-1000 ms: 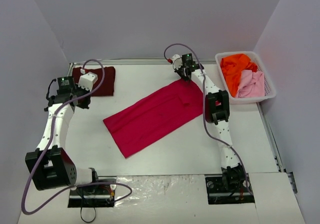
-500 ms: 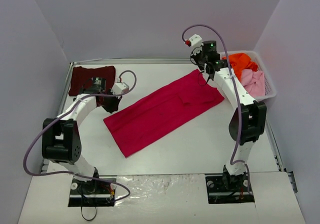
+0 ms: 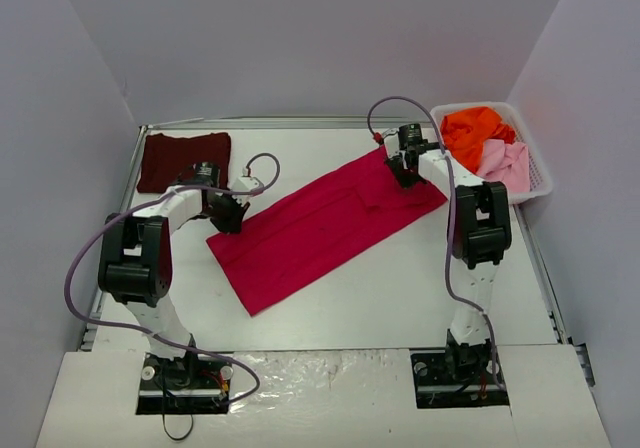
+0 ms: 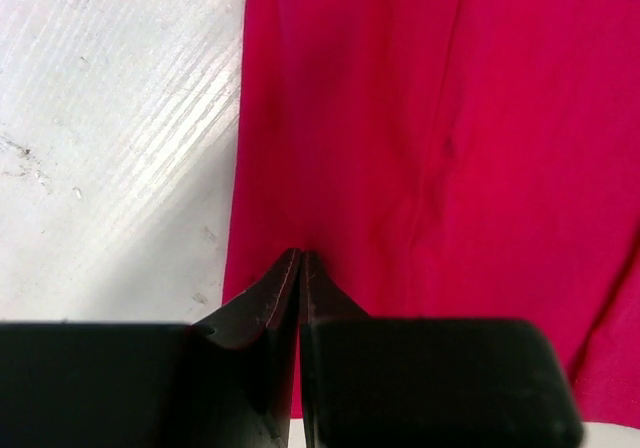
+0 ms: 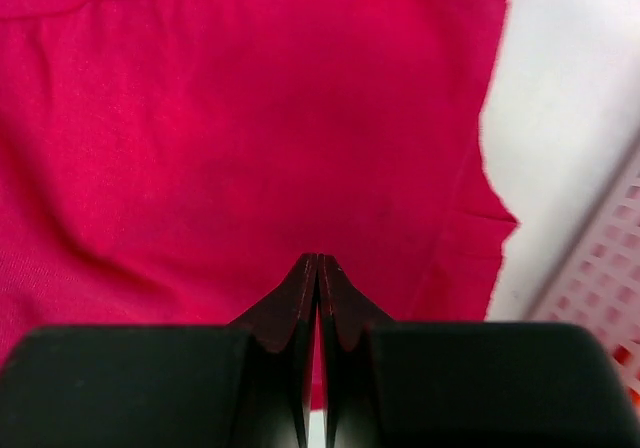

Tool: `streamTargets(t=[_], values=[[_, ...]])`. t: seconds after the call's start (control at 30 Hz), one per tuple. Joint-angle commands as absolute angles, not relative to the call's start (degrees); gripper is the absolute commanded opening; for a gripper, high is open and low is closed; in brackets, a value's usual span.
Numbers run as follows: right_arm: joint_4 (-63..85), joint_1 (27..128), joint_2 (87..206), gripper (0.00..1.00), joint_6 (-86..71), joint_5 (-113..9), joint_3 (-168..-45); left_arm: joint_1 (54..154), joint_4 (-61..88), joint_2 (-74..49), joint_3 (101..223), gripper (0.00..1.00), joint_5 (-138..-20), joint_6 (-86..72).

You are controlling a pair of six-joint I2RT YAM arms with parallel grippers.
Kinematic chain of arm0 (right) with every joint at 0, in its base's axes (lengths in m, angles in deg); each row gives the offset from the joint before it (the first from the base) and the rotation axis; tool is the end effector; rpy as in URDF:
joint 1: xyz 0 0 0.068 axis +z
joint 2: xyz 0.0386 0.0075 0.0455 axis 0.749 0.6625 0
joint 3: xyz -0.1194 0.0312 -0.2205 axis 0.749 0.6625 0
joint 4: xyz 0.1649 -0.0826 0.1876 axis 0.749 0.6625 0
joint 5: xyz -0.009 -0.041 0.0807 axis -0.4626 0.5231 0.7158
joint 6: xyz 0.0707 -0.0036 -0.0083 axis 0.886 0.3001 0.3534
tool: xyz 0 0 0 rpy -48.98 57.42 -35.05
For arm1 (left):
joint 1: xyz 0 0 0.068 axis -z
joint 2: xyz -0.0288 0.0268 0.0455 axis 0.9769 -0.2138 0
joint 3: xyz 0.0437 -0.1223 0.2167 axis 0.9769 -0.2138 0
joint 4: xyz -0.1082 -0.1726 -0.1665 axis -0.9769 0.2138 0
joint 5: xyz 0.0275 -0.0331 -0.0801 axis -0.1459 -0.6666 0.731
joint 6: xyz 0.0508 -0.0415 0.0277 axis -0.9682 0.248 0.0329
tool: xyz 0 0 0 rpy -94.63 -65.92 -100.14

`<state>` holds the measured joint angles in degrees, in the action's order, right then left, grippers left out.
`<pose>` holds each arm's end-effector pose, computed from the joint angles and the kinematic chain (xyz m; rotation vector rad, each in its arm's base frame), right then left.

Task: Fold and stack the t-shirts
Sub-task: Rotate the tshirt 90 degrees

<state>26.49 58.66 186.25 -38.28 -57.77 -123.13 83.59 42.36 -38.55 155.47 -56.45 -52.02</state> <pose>0.4759 0.0871 0.1594 -0.7075 2.2542 -0.0793 0.3567 -0.0674 0.1459 0.9954 2.3056 -0.5264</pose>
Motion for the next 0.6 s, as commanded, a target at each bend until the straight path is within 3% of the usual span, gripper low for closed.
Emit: streamTargets(t=[0.0,0.3,0.57], values=[[28.8,58.8,187.4,0.0,-36.5,-57.1,-124.4,83.4,43.2,-38.9,156.6,0.02,-54.5,-54.1],[30.9,58.8,195.2,0.0,-35.6,-56.5,-129.2,83.4,45.7,-44.0,156.7,0.02,-54.7,-53.1],[35.0,58.8,203.8,0.0,-35.3,-53.7,-141.1,84.2,52.6,-47.2,158.6,0.02,-54.5,-52.2]])
